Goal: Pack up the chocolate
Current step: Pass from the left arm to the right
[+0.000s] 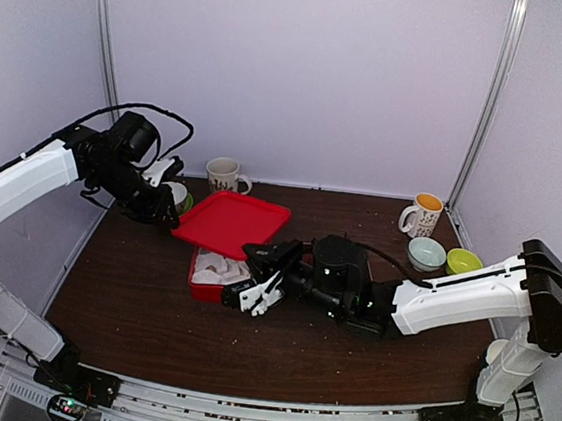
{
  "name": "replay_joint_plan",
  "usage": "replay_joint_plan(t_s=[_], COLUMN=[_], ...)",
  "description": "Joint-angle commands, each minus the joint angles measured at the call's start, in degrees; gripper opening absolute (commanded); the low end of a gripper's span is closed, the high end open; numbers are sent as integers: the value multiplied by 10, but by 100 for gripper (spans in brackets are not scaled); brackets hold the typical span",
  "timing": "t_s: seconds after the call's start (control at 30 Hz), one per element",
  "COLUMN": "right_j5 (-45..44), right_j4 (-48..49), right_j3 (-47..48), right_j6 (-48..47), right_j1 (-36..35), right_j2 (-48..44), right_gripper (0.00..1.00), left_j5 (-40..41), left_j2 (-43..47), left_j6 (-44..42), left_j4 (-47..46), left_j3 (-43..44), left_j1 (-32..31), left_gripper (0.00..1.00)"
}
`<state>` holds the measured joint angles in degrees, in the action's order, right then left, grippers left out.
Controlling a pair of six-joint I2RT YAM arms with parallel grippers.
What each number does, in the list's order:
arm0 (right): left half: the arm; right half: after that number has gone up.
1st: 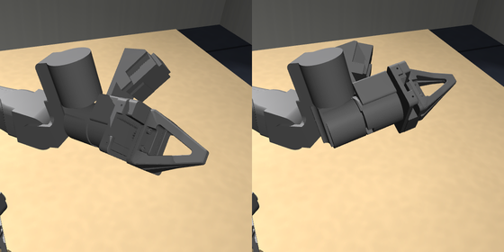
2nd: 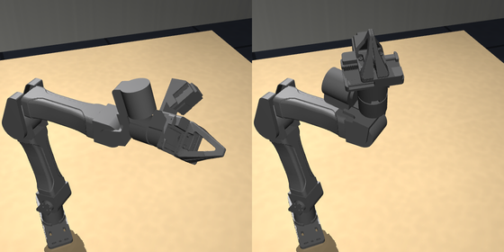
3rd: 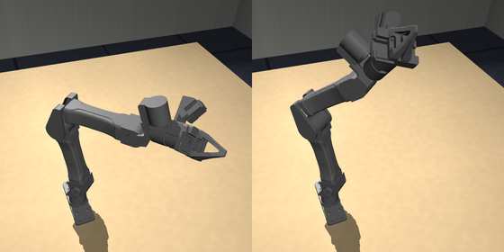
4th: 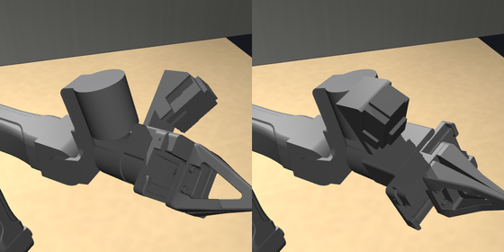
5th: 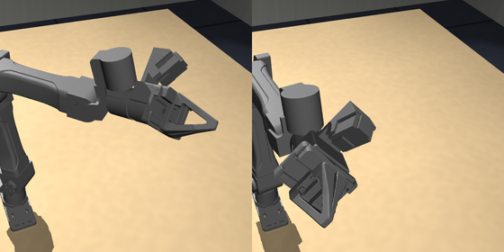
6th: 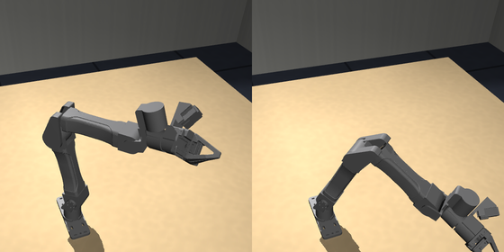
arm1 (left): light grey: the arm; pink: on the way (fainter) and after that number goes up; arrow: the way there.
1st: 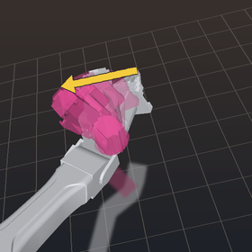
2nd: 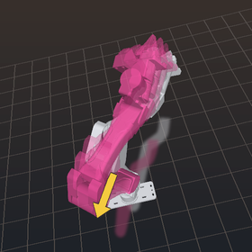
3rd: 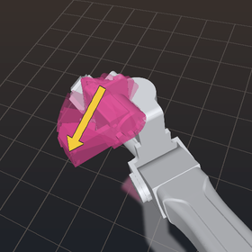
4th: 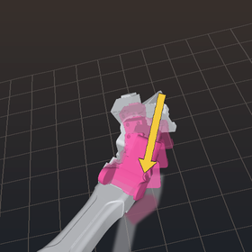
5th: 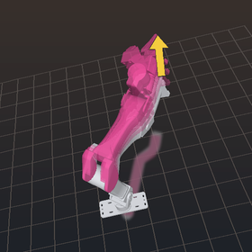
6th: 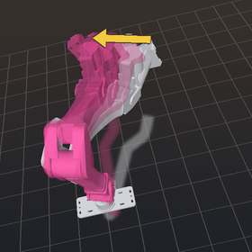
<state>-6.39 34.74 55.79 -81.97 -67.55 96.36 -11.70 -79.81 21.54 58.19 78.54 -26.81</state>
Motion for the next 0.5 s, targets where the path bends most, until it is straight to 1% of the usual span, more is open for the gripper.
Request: replay_joint_plan(t_s=[0.0, 0.07, 0.2, 0.3, 0.4, 0.47], right_j5=[-3, 0, 14, 27, 58, 79], right_j4=[0, 1, -15, -29, -77, -114], right_j3=[10, 5, 7, 6, 11, 20], right_j6=[20, 39, 84, 117, 161, 200], right_j1=[-3, -3, -2, 1, 10, 20], right_j2=[-18, -27, -47, -62, -81, -95], right_gripper=[16, 13, 11, 10, 10, 9], left_j5=[-29, -43, -35, -9, -6, -8], left_j2=[42, 55, 75, 106, 144, 165], left_j6=[-4, -7, -17, -26, -42, -51], left_j4=[-54, -72, -79, -101, -138, -165], left_j3=[5, 0, 14, 17, 17, 13], left_j1=[-4, -4, -4, -3, -3, -3], left_gripper=[41, 49, 53, 61, 72, 76])
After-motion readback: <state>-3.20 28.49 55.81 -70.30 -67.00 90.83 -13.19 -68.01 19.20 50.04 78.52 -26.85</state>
